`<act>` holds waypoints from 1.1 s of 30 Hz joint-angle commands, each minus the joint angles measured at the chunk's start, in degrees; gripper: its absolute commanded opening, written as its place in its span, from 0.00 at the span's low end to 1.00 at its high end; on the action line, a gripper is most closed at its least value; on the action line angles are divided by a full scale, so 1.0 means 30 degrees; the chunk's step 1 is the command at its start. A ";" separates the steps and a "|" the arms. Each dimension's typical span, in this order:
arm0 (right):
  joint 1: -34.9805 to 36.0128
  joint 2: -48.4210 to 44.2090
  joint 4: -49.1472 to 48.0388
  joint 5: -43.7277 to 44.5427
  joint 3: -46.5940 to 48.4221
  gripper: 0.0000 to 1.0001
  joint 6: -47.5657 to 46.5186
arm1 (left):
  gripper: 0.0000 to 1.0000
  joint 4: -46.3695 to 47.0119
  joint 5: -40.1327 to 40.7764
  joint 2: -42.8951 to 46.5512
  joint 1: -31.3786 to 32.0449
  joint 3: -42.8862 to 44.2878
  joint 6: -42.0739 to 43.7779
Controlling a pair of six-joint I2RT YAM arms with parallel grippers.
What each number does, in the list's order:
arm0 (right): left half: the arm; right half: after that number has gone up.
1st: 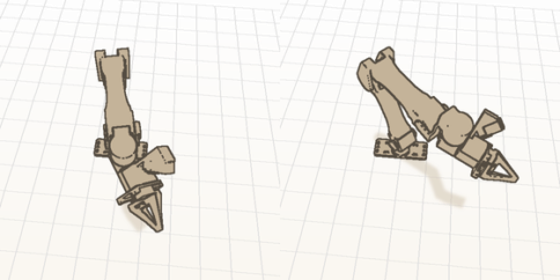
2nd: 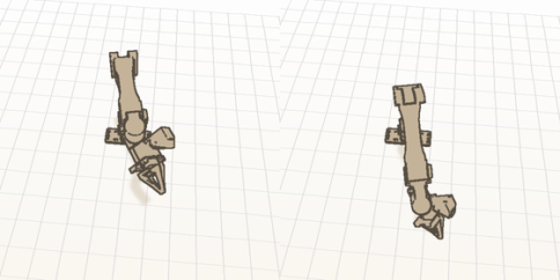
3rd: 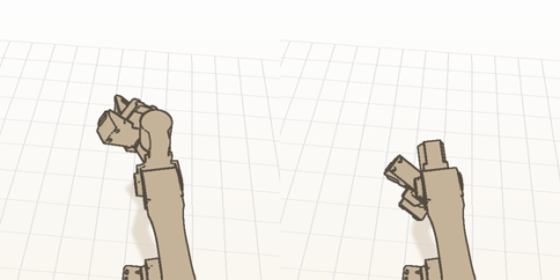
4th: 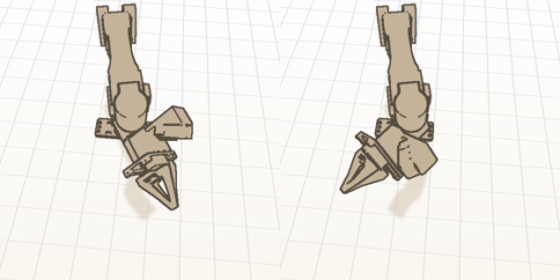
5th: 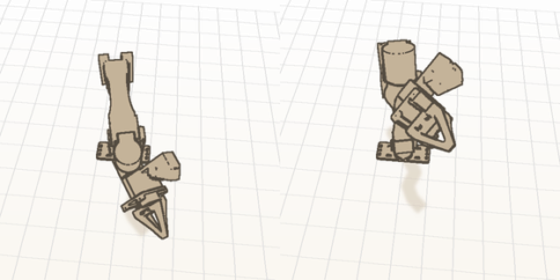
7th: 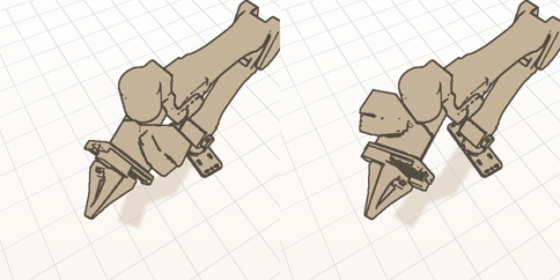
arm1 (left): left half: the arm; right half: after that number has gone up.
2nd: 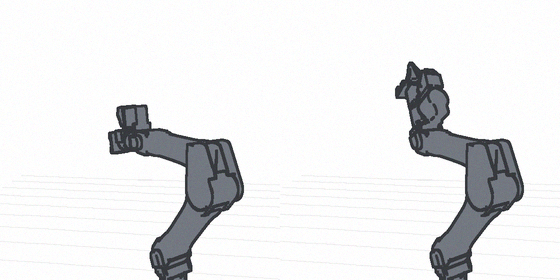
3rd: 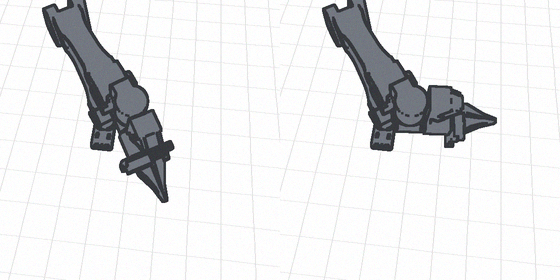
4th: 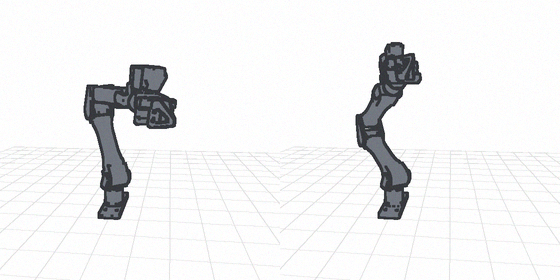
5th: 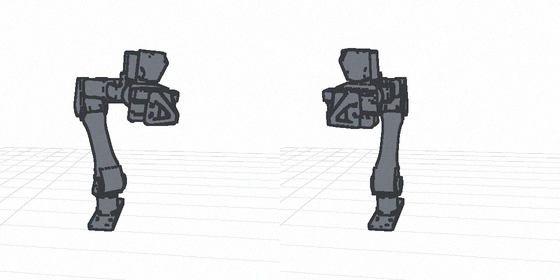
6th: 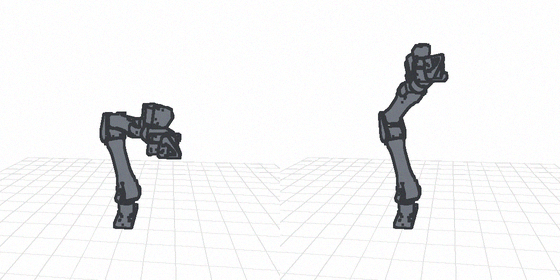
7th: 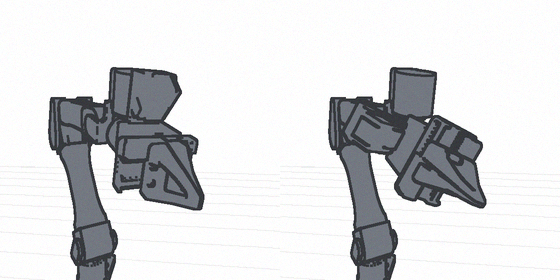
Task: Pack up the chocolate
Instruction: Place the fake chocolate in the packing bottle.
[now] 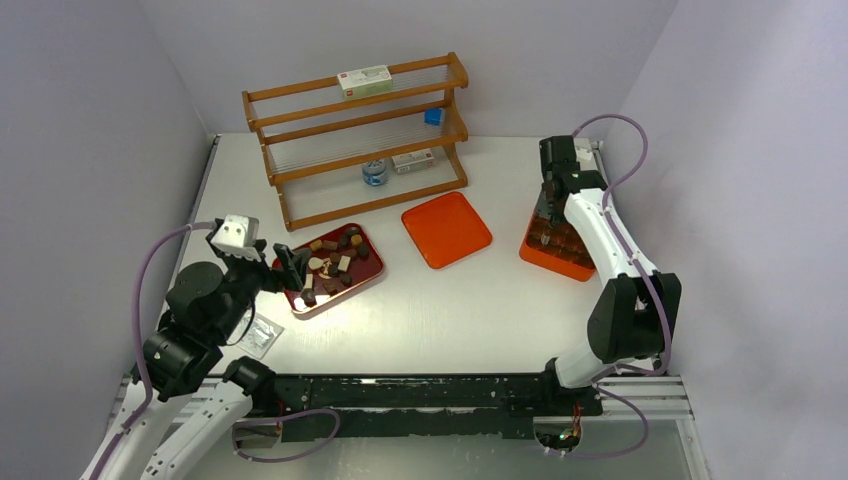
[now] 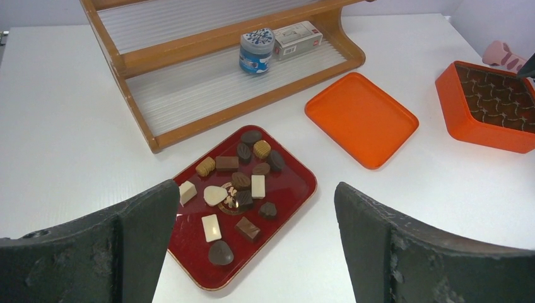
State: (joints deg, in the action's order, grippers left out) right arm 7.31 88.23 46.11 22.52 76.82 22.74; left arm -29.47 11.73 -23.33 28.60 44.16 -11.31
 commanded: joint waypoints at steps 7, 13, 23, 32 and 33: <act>-0.1173 0.0516 -0.0894 -0.0466 -0.0165 0.31 -0.0083 | 0.97 0.0358 -0.0334 -0.0011 0.0016 -0.0159 0.0138; -0.1479 0.1097 -0.1341 -0.0521 -0.0584 0.33 -0.0247 | 0.97 0.0301 -0.0291 -0.0080 0.0003 -0.0116 0.0169; -0.1672 0.1357 -0.1244 -0.0371 -0.0417 0.39 -0.0210 | 0.97 0.0299 -0.0166 0.0023 0.0017 -0.0131 0.0140; -0.1675 0.0926 -0.1105 -0.0305 -0.0476 0.40 -0.0080 | 0.97 0.0307 -0.0267 0.0013 -0.0001 -0.0131 0.0138; -0.1675 0.0853 -0.1102 -0.0503 -0.0492 0.40 -0.0064 | 0.97 0.0329 -0.0275 0.0014 0.0015 -0.0134 0.0141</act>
State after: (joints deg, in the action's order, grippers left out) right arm 2.92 91.98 43.53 21.02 75.31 22.28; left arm -29.47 11.38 -23.64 28.60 44.16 -11.31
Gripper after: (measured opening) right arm 0.405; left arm 0.974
